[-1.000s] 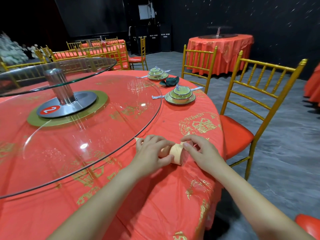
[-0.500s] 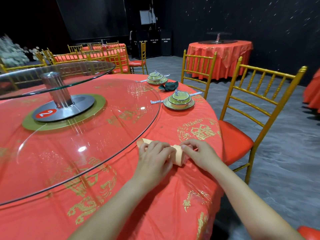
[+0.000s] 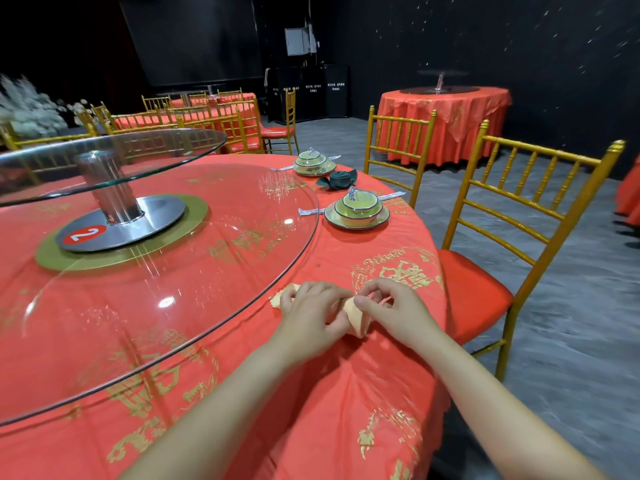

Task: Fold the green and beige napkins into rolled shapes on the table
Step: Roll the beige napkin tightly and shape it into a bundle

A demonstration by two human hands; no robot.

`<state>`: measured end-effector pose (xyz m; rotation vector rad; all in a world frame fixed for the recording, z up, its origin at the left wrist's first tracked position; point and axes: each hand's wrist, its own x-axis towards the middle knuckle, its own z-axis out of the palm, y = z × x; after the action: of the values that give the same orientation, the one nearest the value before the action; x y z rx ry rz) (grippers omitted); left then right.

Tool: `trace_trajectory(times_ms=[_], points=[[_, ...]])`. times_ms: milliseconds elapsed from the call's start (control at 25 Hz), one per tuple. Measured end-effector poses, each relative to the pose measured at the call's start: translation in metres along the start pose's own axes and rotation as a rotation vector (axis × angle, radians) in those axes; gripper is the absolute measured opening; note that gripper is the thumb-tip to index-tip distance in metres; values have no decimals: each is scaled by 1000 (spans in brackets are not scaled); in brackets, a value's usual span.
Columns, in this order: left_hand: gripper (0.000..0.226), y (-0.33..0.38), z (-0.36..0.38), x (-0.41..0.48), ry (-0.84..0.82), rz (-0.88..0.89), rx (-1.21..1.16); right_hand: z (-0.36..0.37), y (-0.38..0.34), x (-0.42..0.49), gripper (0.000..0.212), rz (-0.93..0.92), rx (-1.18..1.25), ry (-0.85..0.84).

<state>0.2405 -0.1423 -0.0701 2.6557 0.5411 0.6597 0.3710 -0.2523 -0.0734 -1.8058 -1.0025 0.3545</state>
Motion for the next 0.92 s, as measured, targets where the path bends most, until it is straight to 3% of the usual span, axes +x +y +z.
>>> trace_trajectory(times_ms=[120,320,480,600,680,800,920], points=[[44,-2,0,8,-49,4,-29,-3,6,12,8,45,54,21],[55,-14,7,6,-100,189,114,-8,13,19,16,85,38,22],[62,-15,9,28,-139,197,177,-13,15,18,39,60,-89,10],[64,-15,11,36,-146,185,181,-14,11,16,47,122,-9,9],[62,-14,10,30,-122,148,109,-16,2,14,31,183,121,3],[56,-4,1,10,-54,24,-170,-21,-14,7,35,213,294,-64],[55,10,-23,-18,23,-84,-565,-22,-36,-11,33,113,408,-210]])
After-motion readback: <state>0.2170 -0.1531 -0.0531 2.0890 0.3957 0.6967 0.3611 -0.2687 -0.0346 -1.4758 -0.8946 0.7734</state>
